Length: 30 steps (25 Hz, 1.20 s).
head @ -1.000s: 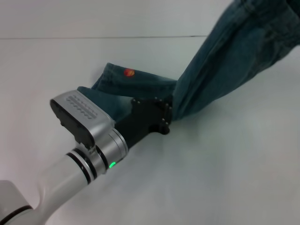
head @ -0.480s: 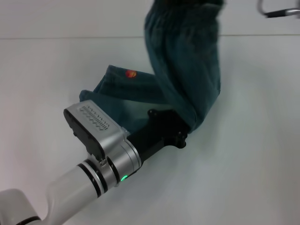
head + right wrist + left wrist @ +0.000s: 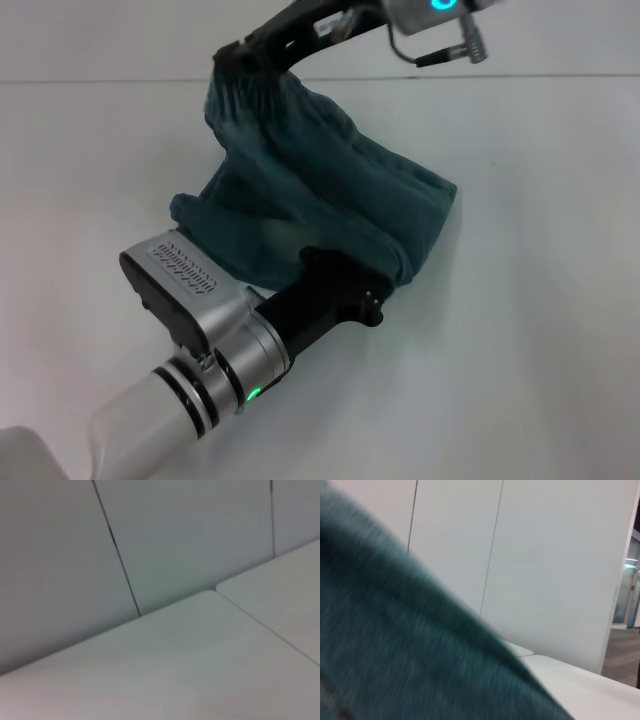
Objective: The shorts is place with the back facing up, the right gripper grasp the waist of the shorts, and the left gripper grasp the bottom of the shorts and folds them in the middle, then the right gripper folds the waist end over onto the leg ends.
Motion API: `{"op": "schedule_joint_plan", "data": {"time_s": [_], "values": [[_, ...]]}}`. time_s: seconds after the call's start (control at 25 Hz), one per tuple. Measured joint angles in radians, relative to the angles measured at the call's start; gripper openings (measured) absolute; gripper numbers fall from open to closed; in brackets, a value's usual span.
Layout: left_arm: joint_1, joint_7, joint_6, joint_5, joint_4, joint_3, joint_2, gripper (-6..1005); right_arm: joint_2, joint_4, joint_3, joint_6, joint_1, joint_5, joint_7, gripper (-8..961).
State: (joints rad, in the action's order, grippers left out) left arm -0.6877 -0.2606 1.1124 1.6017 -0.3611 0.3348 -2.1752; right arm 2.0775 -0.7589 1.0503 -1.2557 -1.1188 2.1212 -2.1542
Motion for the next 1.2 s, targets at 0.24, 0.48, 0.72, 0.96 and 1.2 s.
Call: {"op": "schedule_joint_plan", "data": {"time_s": [0.24, 0.48, 0.72, 0.96, 1.2], "values": [[0.068, -0.001, 0.022, 0.001, 0.021, -0.044, 0.000, 16, 0.010, -0.061, 0.050, 0.035, 0.066, 0.013, -0.039, 124], [0.160, -0.021, 0.126, 0.001, 0.071, -0.066, 0.001, 16, 0.005, -0.276, 0.042, 0.015, 0.277, -0.163, -0.033, 338], [0.250, -0.105, 0.207, 0.001, 0.140, -0.063, 0.001, 15, -0.015, -0.338, -0.044, -0.058, 0.451, -0.346, 0.037, 533], [0.346, -0.162, 0.428, 0.023, 0.275, -0.036, 0.000, 39, 0.000, -0.326, -0.167, -0.198, 0.607, -0.391, 0.261, 749], [0.325, -0.475, 0.470, 0.113, 0.527, 0.066, 0.006, 139, 0.020, -0.258, -0.111, -0.282, 0.781, -0.461, 0.494, 860]]}}
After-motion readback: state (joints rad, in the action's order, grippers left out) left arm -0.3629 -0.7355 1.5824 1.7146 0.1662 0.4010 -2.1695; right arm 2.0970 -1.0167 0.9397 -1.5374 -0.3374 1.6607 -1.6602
